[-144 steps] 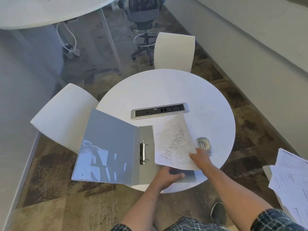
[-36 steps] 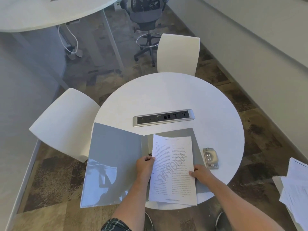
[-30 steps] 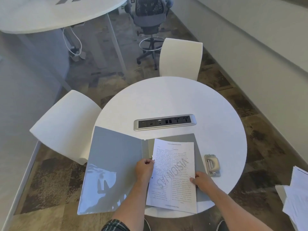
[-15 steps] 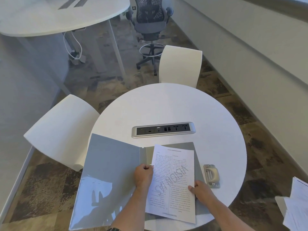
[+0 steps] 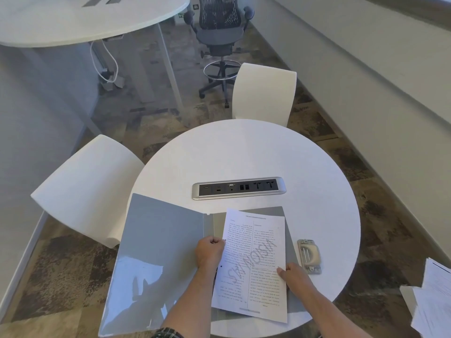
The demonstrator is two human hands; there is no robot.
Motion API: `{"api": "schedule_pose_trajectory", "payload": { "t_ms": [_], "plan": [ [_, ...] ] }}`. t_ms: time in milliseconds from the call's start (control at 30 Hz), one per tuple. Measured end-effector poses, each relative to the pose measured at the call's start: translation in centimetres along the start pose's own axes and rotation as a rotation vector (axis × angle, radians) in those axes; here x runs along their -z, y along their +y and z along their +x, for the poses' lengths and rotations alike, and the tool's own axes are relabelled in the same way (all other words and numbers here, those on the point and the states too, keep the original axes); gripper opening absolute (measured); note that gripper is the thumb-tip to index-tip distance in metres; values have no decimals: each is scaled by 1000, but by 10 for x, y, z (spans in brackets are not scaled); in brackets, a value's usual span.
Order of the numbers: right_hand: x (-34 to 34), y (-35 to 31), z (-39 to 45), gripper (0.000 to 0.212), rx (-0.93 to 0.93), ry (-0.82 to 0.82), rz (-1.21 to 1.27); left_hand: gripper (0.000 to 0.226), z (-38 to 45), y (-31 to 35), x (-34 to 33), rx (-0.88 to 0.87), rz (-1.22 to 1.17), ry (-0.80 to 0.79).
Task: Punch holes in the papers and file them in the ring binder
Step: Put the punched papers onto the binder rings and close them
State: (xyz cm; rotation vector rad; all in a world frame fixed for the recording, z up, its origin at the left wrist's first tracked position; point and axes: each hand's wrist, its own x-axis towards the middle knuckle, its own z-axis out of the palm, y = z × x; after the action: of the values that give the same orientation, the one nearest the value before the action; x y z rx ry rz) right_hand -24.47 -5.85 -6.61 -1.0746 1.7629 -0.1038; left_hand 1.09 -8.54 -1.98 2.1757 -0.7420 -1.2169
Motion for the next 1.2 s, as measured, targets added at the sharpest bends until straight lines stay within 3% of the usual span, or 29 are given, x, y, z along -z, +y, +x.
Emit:
{"api": "schedule_pose_trajectory", "payload": {
  "t_ms": [533,967,1200],
  "plan": [
    [-3,0,-3,19,-28,-1,10,22,-1,-1,7,47,-10,12],
    [0,1,1,23,-39,19,-6,13,8,-1,6,80,-70,-65],
    [-1,-6,2,22,-19,13,-24,8,12,-3,8,114,-122,-28]
  ]
}}
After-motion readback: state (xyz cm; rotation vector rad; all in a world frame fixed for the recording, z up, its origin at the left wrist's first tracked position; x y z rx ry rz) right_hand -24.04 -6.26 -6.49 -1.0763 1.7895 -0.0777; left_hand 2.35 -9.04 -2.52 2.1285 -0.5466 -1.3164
